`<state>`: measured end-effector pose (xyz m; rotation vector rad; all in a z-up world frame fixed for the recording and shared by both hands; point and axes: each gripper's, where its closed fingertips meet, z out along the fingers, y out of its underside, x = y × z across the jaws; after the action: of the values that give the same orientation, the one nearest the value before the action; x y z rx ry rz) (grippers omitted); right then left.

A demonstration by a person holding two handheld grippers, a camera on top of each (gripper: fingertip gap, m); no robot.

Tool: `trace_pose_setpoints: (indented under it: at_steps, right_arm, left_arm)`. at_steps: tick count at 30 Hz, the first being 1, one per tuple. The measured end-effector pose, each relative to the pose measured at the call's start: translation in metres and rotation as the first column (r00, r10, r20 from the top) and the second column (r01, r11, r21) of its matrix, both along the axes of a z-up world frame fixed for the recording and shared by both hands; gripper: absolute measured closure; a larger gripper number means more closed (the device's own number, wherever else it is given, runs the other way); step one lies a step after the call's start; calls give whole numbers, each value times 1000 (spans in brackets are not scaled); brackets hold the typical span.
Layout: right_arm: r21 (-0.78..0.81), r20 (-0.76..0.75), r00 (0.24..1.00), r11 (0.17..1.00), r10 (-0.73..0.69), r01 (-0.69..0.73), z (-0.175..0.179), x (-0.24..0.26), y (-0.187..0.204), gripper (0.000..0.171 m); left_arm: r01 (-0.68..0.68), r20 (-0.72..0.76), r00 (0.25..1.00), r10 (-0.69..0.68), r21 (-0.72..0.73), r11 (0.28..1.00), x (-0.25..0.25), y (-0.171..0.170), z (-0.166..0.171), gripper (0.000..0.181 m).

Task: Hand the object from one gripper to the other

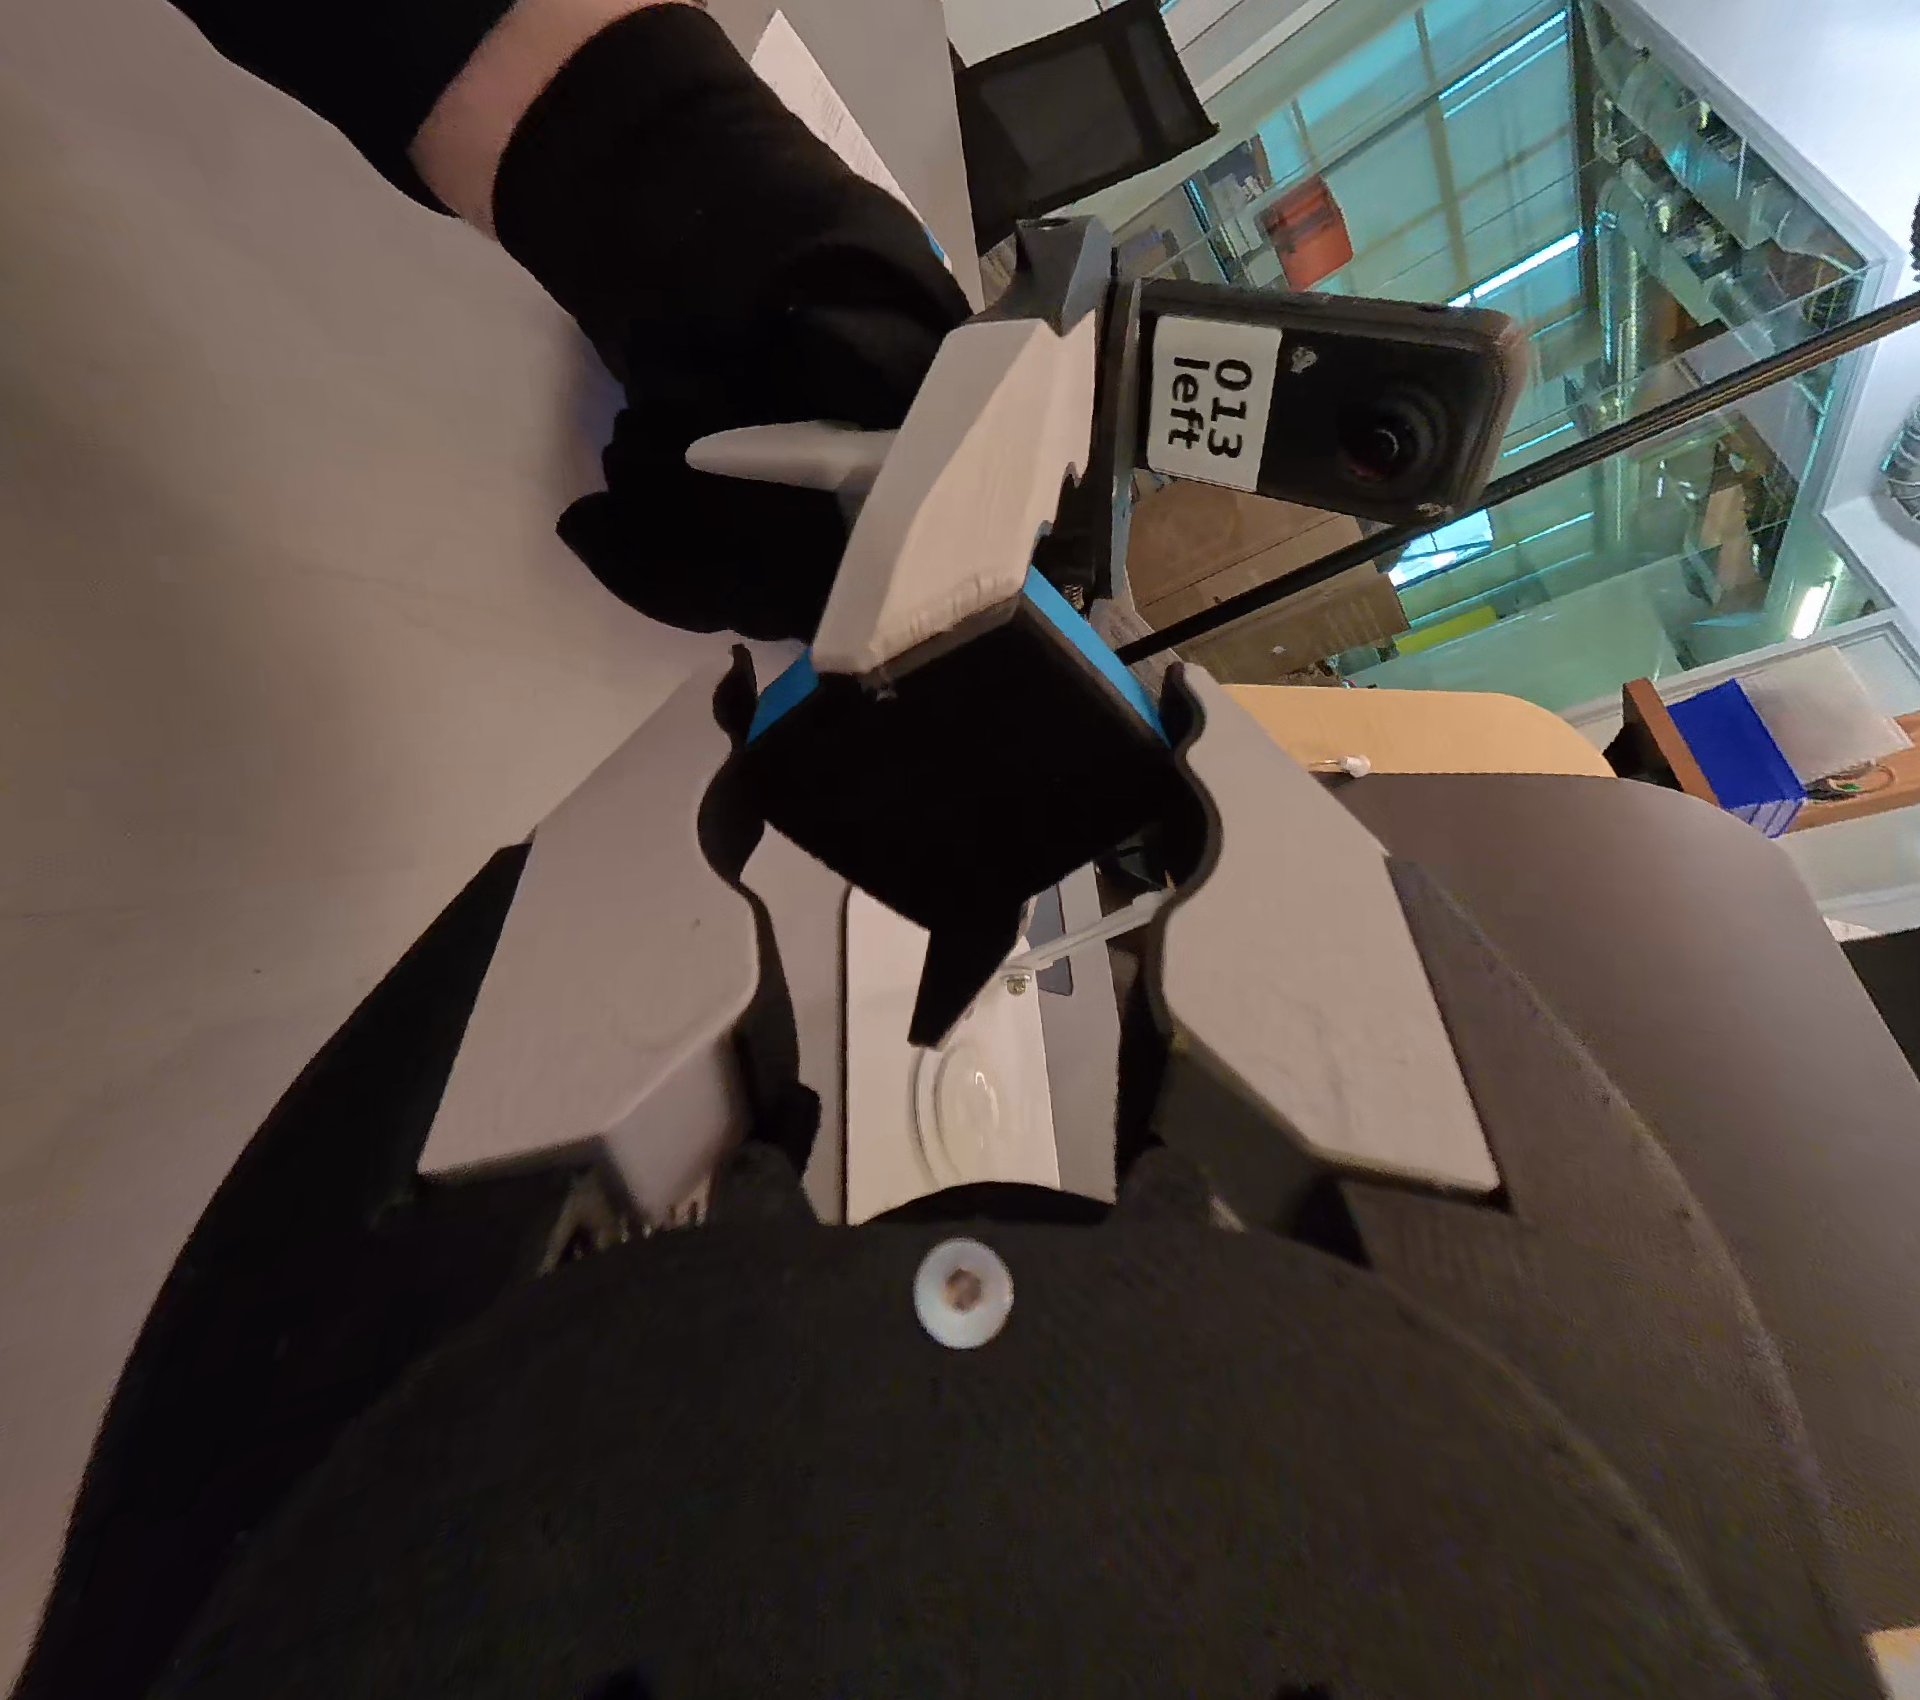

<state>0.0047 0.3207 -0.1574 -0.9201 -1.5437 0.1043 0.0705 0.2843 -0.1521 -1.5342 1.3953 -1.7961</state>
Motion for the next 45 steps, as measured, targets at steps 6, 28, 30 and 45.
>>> trace_pose_setpoints:
  at_steps: [6, 28, 30, 45]
  right_arm:
    - [-86, -59, 997, 996, -39, 34, 4, 7, 13, 96]
    - [-594, -800, 529, 248, -284, -765, 61, 50, 52, 96]
    - [-572, -813, 511, 222, -280, -790, 62, 45, 48, 96]
    - [-485, -846, 423, 139, -323, -863, 65, 40, 42, 96]
  left_arm:
    - [-151, 41, 988, 150, 25, 988, -1, 22, 7, 98]
    - [-517, 474, 605, 640, 845, -137, 0, 68, 20, 120]
    - [-503, 499, 586, 638, 842, -197, 5, 71, 24, 129]
    - [-430, 544, 559, 625, 835, -342, 6, 79, 28, 158]
